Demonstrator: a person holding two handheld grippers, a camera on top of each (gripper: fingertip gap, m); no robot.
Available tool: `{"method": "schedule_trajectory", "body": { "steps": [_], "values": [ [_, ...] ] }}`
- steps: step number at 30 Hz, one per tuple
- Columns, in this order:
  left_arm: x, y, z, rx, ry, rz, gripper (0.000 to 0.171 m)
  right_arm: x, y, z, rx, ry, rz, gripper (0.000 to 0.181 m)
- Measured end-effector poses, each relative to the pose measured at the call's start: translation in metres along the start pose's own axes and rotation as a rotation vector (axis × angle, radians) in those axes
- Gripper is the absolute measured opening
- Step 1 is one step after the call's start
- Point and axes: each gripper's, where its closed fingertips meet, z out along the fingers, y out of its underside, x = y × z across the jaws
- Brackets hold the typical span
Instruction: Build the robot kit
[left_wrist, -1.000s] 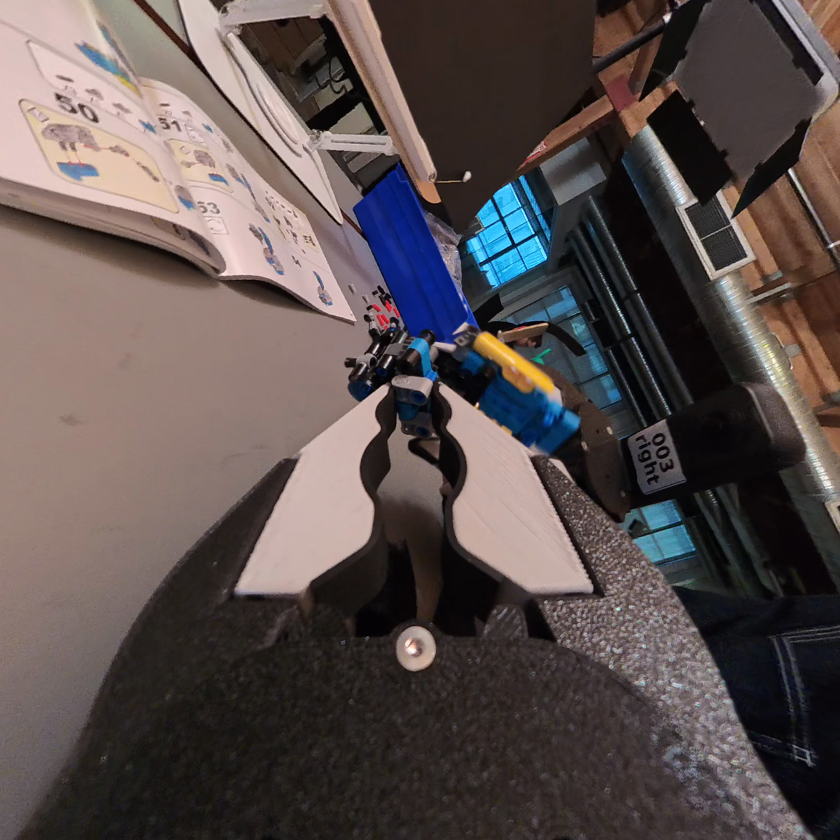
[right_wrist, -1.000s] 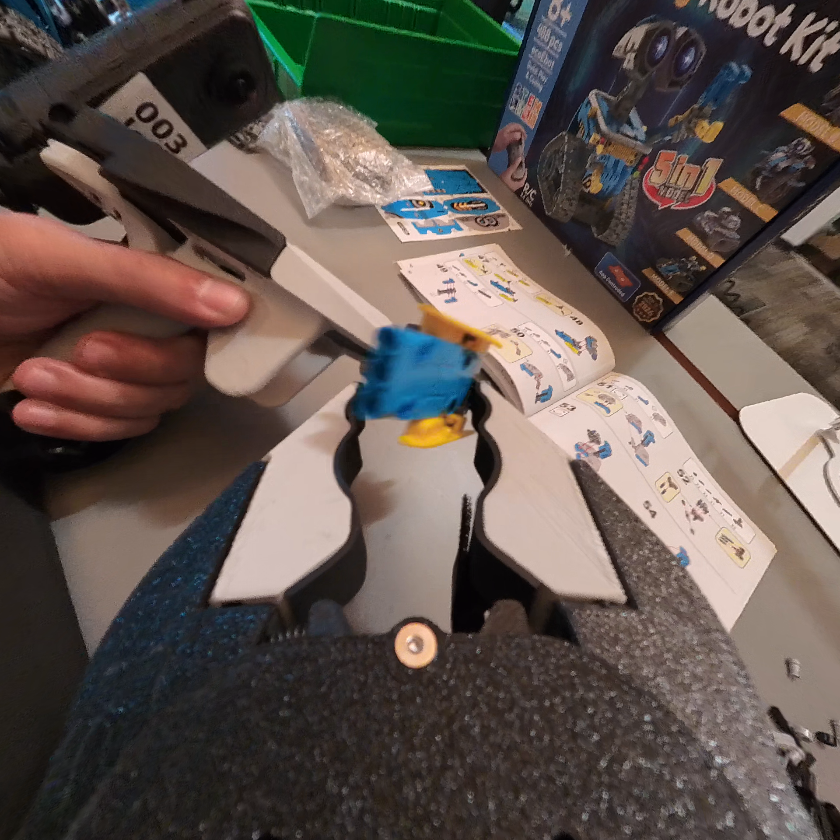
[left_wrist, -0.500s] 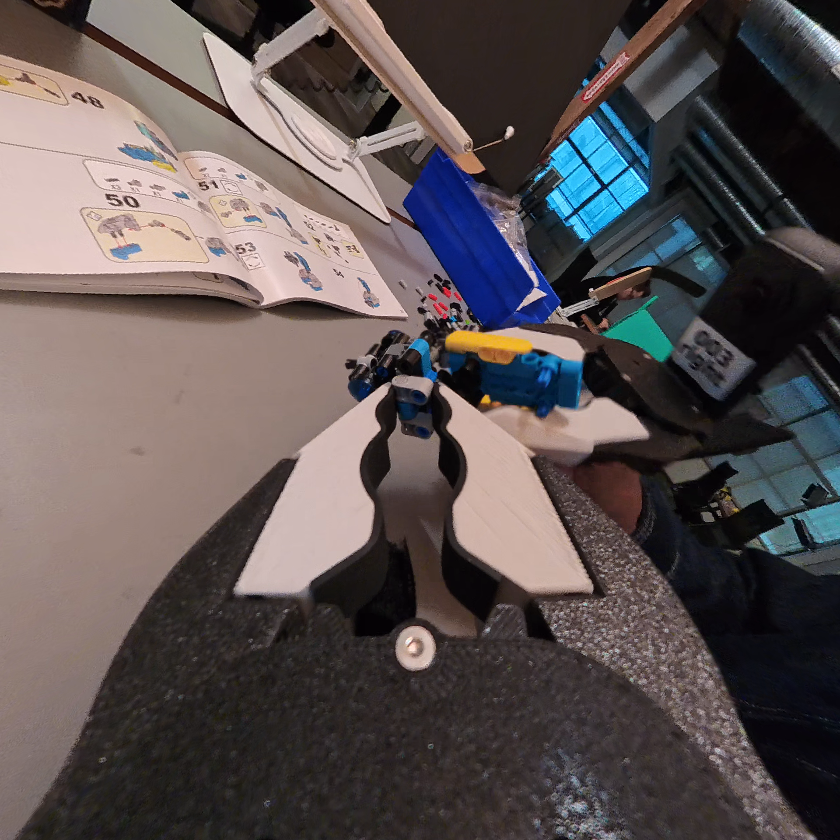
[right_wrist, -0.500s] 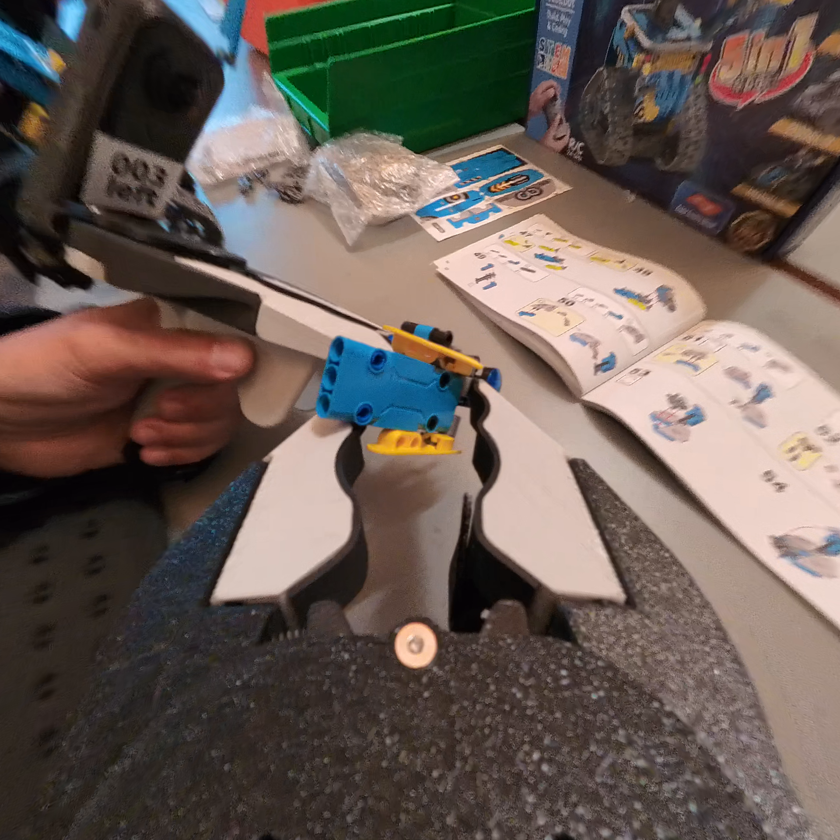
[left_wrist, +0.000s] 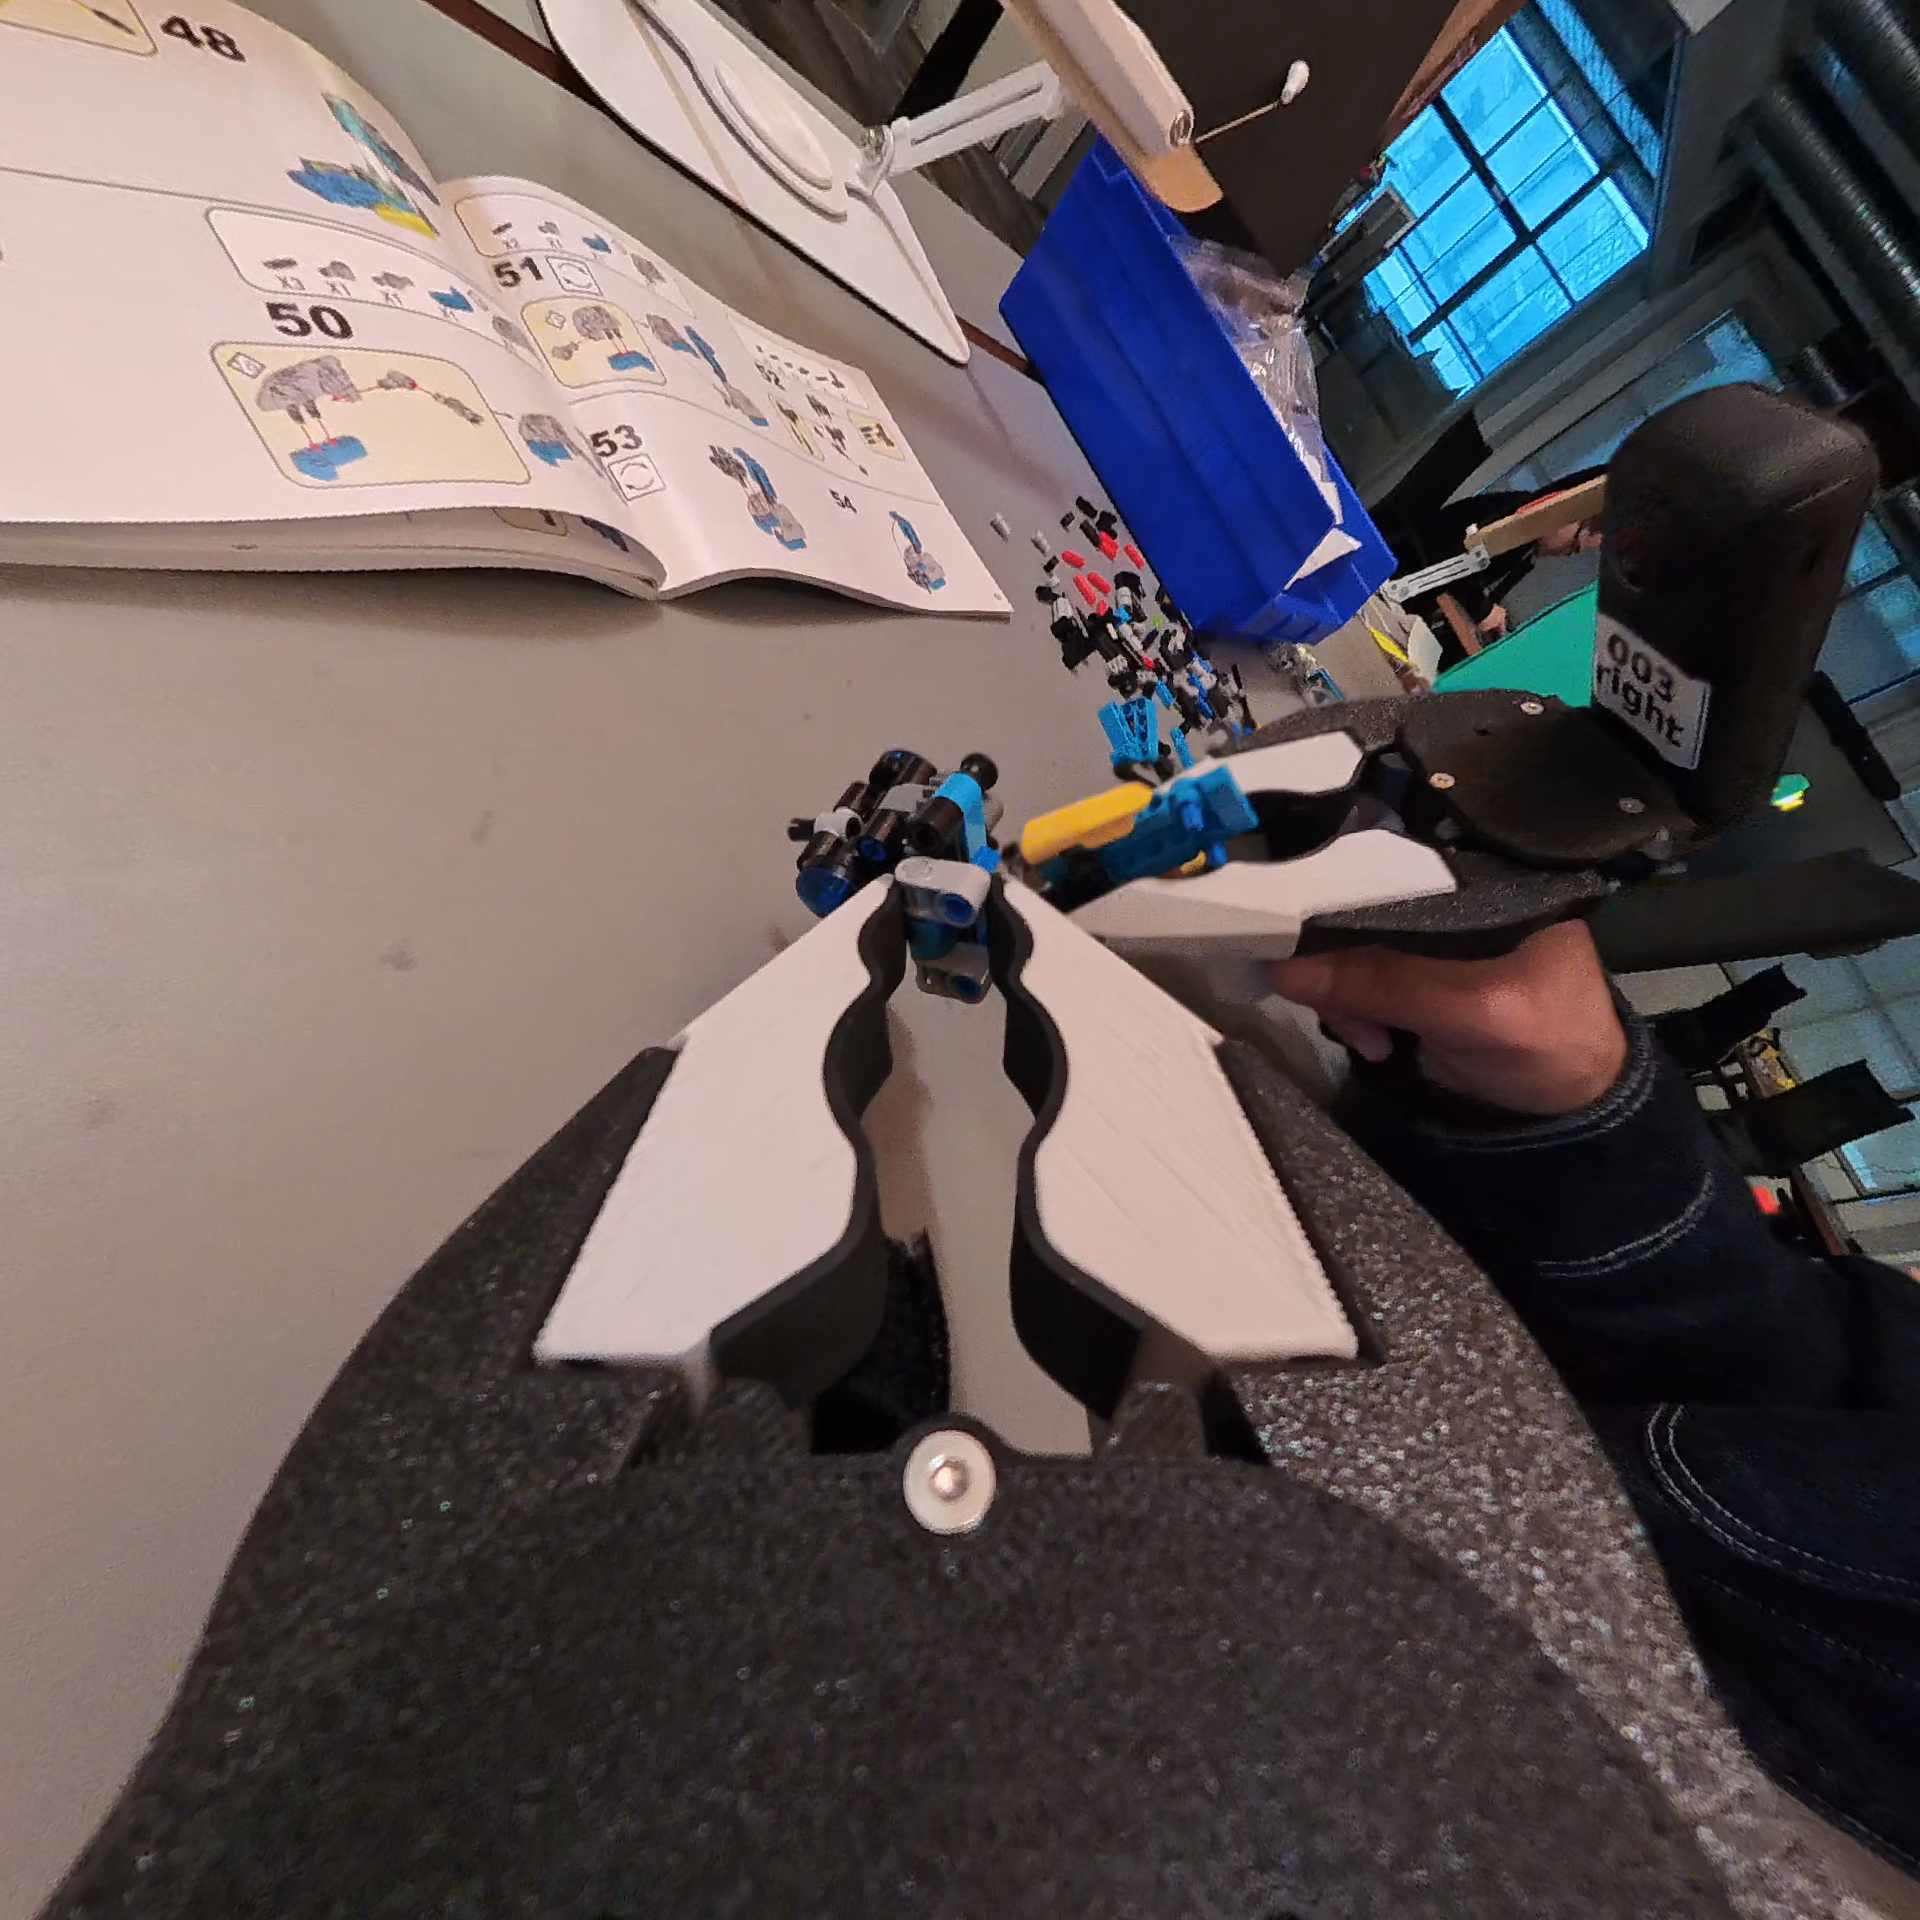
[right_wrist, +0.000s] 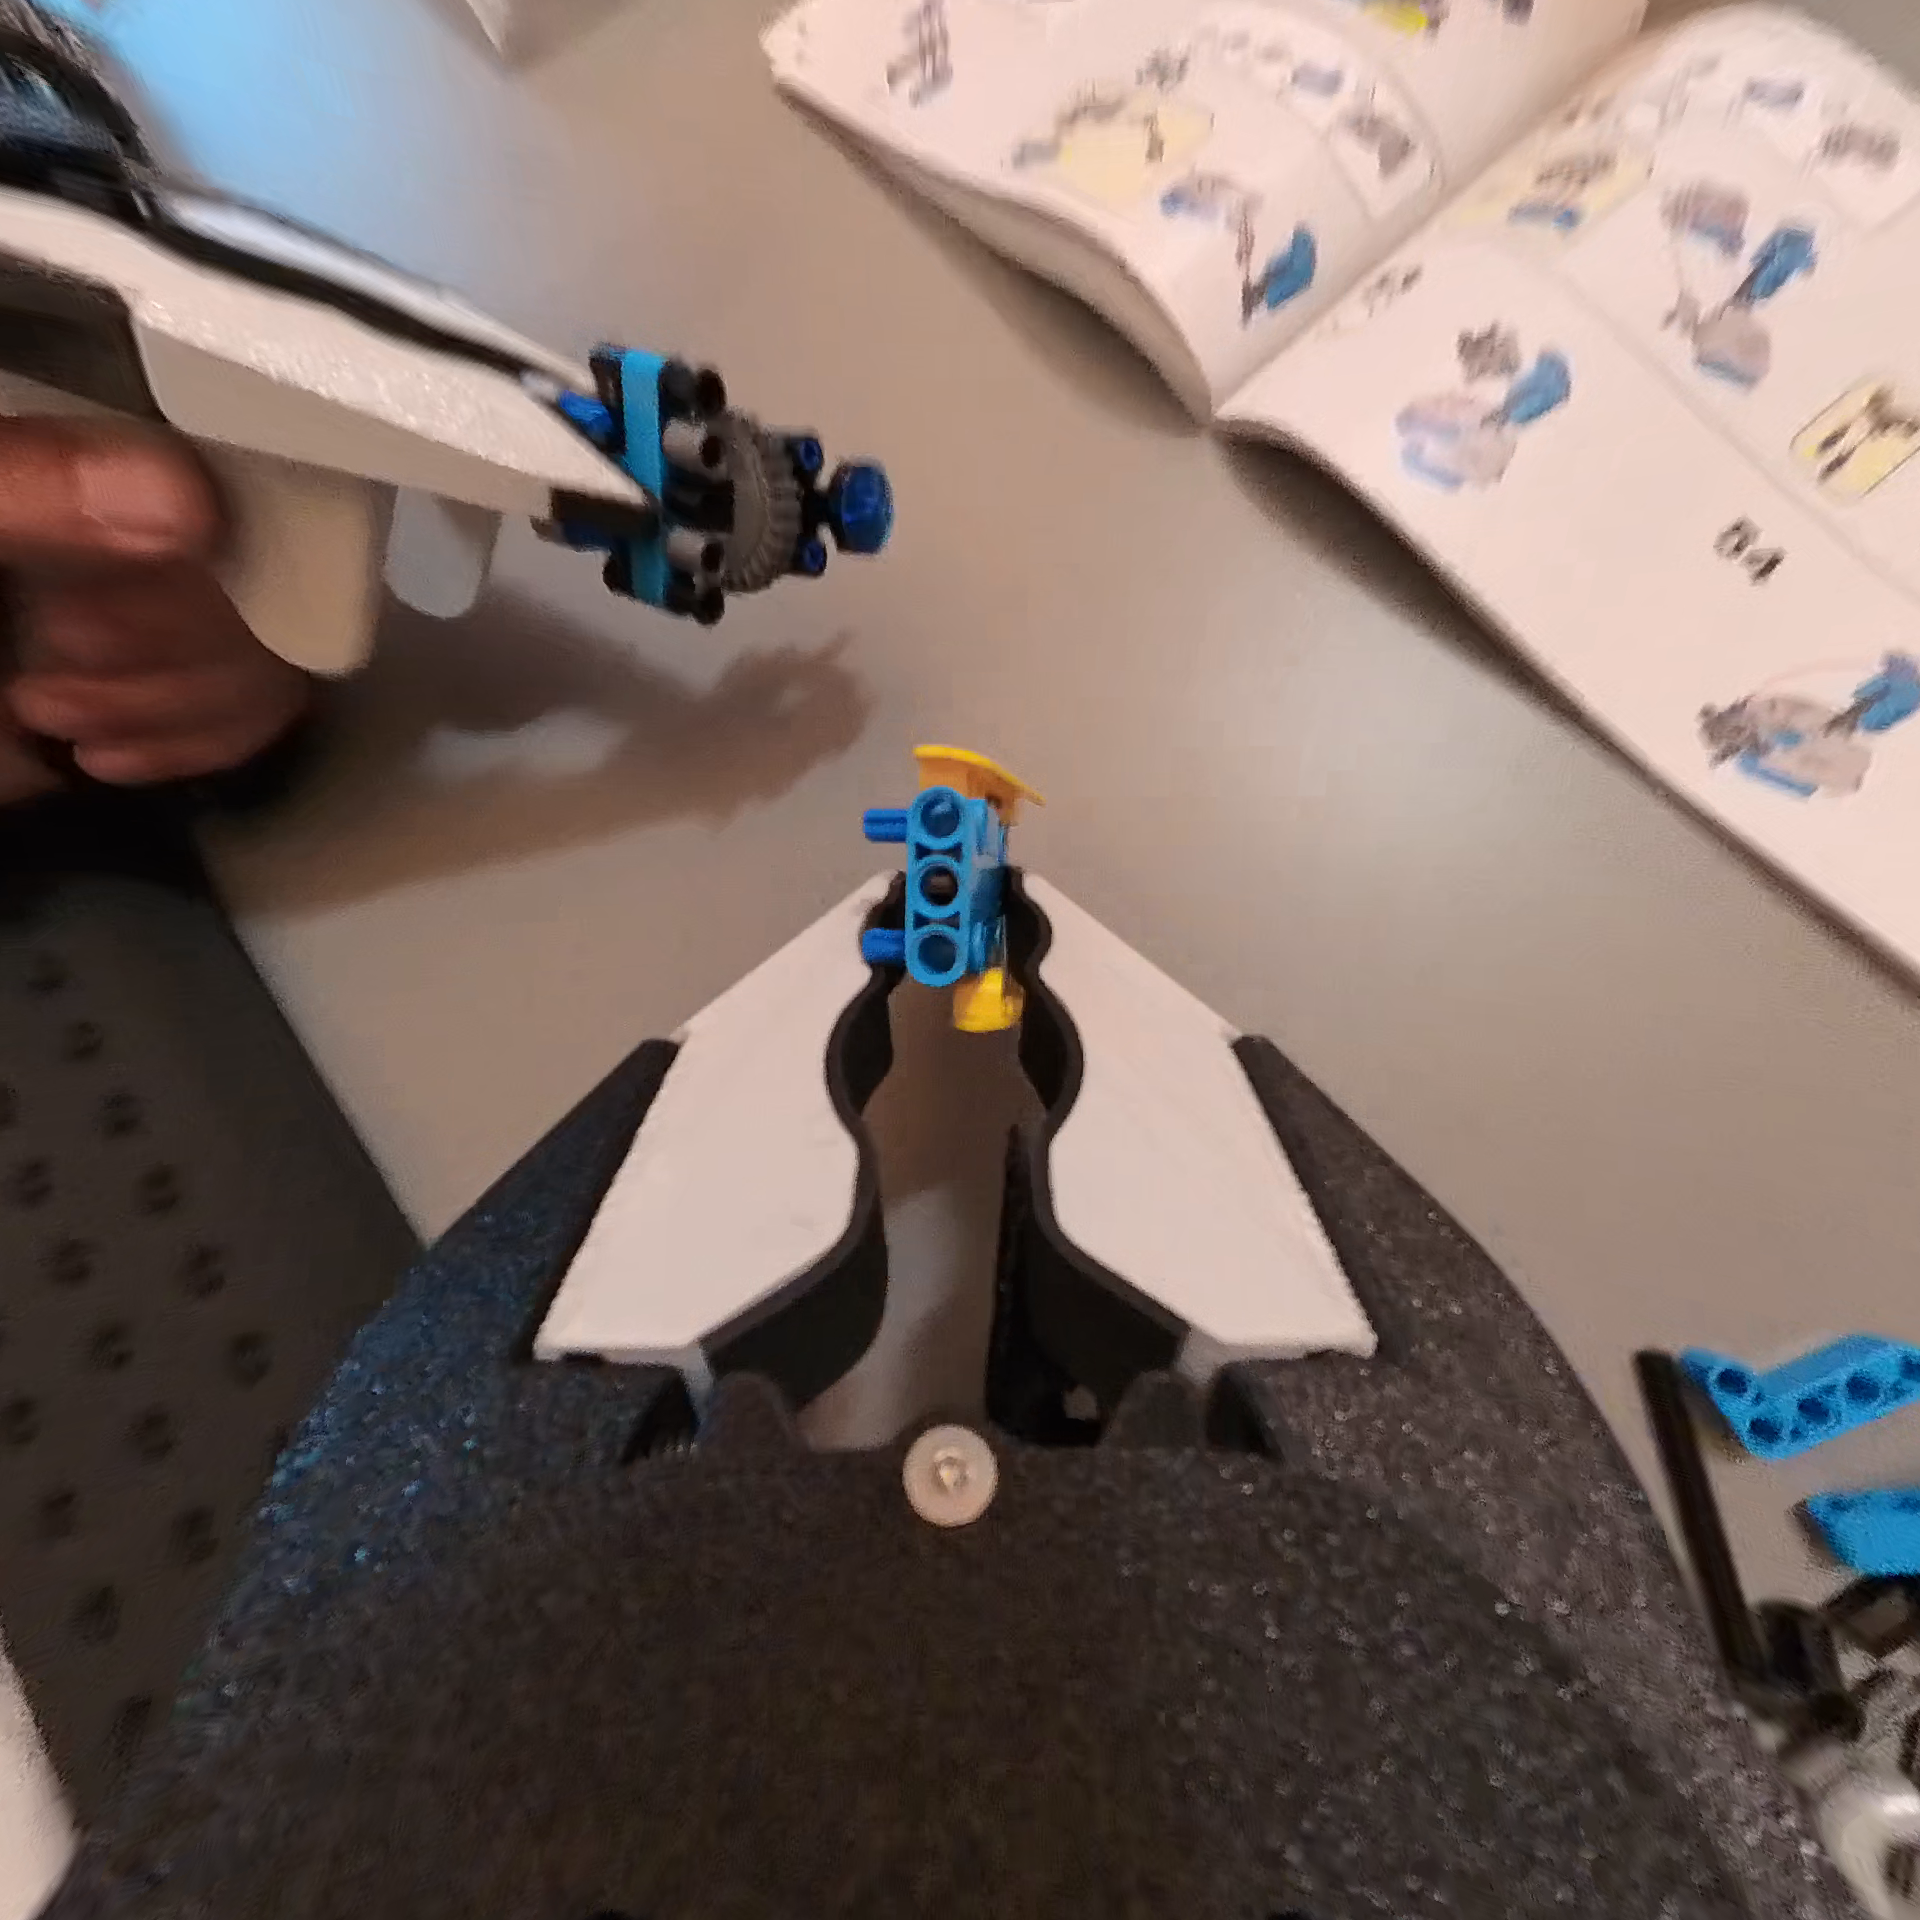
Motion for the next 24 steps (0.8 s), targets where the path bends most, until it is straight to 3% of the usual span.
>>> {"method": "schedule_trajectory", "body": {
  "steps": [2, 13, 16, 19, 22, 24],
  "values": [
    [0.002, 0.002, 0.001, -0.012, 0.008, 0.005, 0.015, 0.002, 0.016, 0.002, -0.088, 0.053, -0.017, 0.018],
    [0.005, 0.002, 0.000, -0.009, 0.013, 0.012, 0.015, -0.001, 0.020, 0.002, -0.080, 0.066, 0.000, 0.023],
    [0.005, 0.003, 0.000, -0.013, 0.015, 0.010, 0.015, 0.000, 0.015, -0.002, -0.052, 0.084, 0.023, 0.035],
    [0.007, 0.003, 0.000, -0.011, 0.027, 0.003, 0.015, 0.003, 0.013, 0.000, -0.049, 0.132, 0.019, 0.023],
    [0.009, 0.001, -0.001, 0.003, 0.055, -0.021, 0.015, 0.005, -0.003, -0.005, 0.039, 0.163, 0.012, 0.016],
    [0.020, -0.006, -0.004, 0.049, 0.142, -0.066, 0.015, -0.005, -0.032, -0.021, 0.209, 0.140, -0.003, 0.015]
  ]
}}
